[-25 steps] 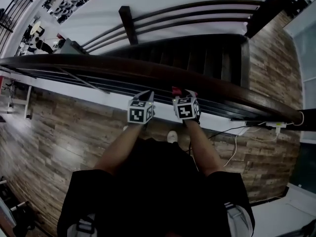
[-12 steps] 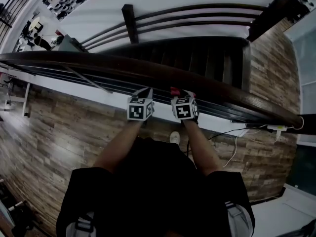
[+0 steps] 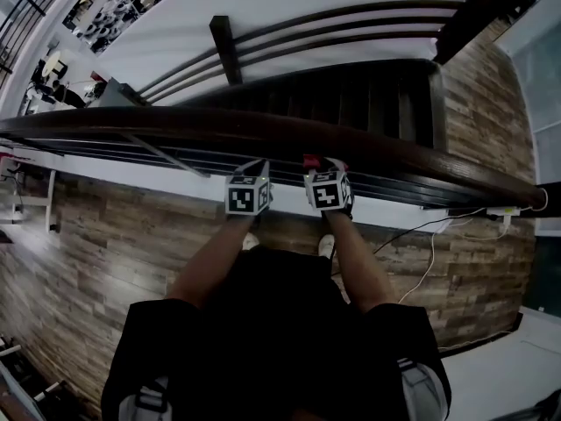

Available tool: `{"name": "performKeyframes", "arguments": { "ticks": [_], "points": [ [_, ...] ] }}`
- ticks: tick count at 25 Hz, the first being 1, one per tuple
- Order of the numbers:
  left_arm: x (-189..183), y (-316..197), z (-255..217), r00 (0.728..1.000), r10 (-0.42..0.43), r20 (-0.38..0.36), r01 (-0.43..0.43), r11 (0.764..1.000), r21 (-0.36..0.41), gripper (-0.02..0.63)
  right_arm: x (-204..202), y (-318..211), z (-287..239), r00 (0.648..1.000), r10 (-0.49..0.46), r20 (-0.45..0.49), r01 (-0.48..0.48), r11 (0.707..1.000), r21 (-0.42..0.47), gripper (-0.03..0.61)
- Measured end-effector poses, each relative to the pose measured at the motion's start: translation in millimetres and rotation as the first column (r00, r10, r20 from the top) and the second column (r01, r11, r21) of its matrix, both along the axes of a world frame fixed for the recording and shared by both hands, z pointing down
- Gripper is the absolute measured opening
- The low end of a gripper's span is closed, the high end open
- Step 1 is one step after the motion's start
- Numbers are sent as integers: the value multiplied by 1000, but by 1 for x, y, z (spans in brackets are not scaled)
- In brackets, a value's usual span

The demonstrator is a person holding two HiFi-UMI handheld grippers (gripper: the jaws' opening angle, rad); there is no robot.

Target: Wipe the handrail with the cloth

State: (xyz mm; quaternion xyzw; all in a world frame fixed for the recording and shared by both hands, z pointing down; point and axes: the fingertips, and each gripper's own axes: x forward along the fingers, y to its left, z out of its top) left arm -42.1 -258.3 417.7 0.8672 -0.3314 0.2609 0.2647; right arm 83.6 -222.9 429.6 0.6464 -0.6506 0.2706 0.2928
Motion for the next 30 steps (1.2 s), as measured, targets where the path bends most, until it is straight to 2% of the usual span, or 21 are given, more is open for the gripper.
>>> {"name": "performKeyframes", "arguments": {
  "ticks": [7, 15, 21, 25, 27, 30],
  "points": [
    [-26, -11, 5, 1000, -23, -11, 23, 999, -24, 0, -18, -8, 3, 1000, 3, -9, -3, 1000, -9, 52],
    [-51, -25, 5, 991, -135, -19, 135, 990, -39, 0, -57, -28, 4, 993, -114, 8, 114, 993, -23, 52],
    [-67, -28, -1, 969, -245, -24, 244, 969, -28, 0, -79, -36, 2, 977, -214, 12, 214, 976, -43, 52],
    [-78, -36, -3, 952, -301, -46, 300, 953, -34, 0, -81, -40, 0, 966, -258, -20, 257, 965, -46, 52],
    [-82, -36, 2, 951, -306, -48, 303, 951, -51, 0, -84, -40, -2, 967, -255, -23, 254, 966, -55, 52],
    [-82, -40, 1, 961, -272, -43, 270, 961, -52, 0, -90, -44, 1, 972, -237, -9, 235, 969, -70, 52]
  ]
}}
